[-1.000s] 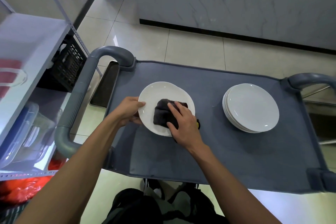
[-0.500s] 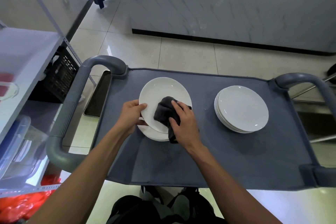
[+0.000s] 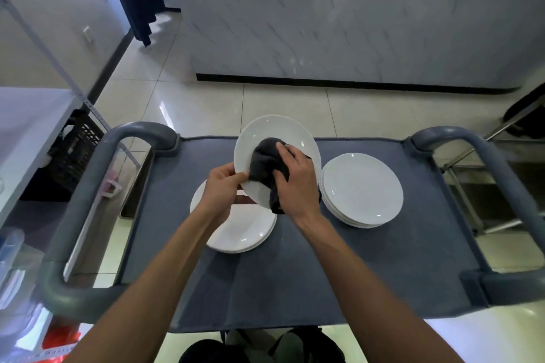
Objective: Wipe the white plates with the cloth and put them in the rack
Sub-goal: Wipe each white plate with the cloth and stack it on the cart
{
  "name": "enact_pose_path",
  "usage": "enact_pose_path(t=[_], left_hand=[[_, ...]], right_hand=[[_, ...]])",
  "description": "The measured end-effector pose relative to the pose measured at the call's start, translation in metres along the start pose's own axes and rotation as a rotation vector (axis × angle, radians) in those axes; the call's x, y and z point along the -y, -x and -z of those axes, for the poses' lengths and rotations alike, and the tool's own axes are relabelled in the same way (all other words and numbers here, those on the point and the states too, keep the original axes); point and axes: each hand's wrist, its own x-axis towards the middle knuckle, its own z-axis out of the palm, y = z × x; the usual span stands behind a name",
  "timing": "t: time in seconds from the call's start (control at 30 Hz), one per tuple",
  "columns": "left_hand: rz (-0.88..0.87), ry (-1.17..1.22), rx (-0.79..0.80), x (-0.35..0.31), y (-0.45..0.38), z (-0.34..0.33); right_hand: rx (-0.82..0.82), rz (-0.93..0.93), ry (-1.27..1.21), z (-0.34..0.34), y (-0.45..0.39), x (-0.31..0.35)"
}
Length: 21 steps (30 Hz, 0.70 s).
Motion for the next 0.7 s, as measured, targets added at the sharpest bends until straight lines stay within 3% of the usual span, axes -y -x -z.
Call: enact_pose_path(t=[0.5,0.7], left_hand=[[-0.048,-0.040,0.063,-0.028,0.003,-0.082],[-0.036,0.011,0.008,-0.029,0.006,-0.099]], right_hand=[[-0.110,0.176,-0.066,0.065,-0.049,-0.012],[-0.175,0.240,0.017,0.093,-0.074,-0.027]])
